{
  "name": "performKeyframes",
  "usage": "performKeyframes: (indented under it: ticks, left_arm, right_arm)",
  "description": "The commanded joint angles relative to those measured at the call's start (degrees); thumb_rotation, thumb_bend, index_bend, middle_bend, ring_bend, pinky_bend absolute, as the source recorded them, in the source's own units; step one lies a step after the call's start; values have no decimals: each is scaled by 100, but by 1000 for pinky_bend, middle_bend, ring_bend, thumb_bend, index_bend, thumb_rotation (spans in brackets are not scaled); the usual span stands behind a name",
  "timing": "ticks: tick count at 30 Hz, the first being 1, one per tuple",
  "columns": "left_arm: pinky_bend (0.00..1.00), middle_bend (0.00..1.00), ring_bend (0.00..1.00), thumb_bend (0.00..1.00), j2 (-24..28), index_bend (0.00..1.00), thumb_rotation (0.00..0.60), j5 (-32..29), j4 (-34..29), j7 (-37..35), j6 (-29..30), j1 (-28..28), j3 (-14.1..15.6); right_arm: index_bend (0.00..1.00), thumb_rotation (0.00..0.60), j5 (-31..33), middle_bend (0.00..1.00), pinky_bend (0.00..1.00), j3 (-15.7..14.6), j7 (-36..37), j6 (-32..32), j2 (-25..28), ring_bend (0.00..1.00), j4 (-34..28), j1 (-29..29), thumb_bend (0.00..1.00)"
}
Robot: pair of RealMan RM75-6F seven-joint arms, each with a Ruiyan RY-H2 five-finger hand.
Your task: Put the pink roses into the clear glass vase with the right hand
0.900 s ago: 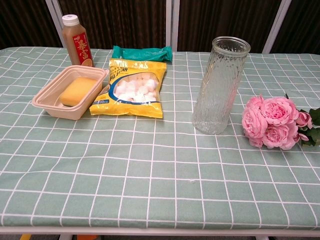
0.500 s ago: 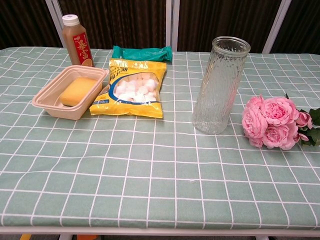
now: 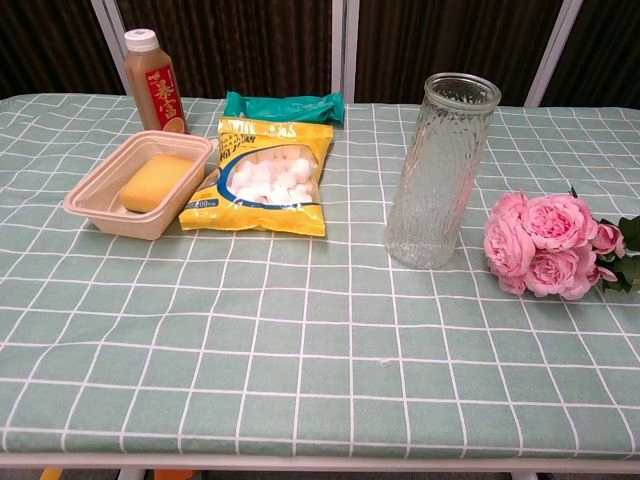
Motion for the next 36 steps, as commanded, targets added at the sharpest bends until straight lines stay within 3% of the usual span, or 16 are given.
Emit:
performKeyframes:
  ticks: [1, 16, 24, 30, 36]
  left_arm:
    - [106, 54, 0, 81, -15, 133, 600, 20, 33, -17, -8, -5, -5]
    - [107, 54, 0, 82, -41, 133, 600, -8, 238, -341, -37, 49, -33]
    - [106, 54, 0, 81, -25, 133, 600, 1, 310, -508, -59, 65, -37]
    - [107, 54, 0, 81, -55, 133, 600, -22, 359, -555, -95, 72, -40]
    - [107, 54, 0, 81, -66, 133, 600, -51, 386, -589, -98, 92, -53]
  right_arm:
    - [0, 600, 320, 0, 0, 39, -762, -526, -401, 0, 38, 504, 0]
    - [0, 600, 1278, 4, 0, 287, -1713, -1351, -1452, 0, 651, 1459, 0]
    - [3, 600, 1505, 149, 0, 213, -1793, -1378, -1665, 0, 762, 1592, 0]
    - [279, 600, 1712, 318, 0, 155, -1920, -1307, -1824, 0, 870, 1621, 0]
    - [423, 600, 1697, 389, 0, 164, -1747, -1080, -1838, 23, 832, 1546, 42]
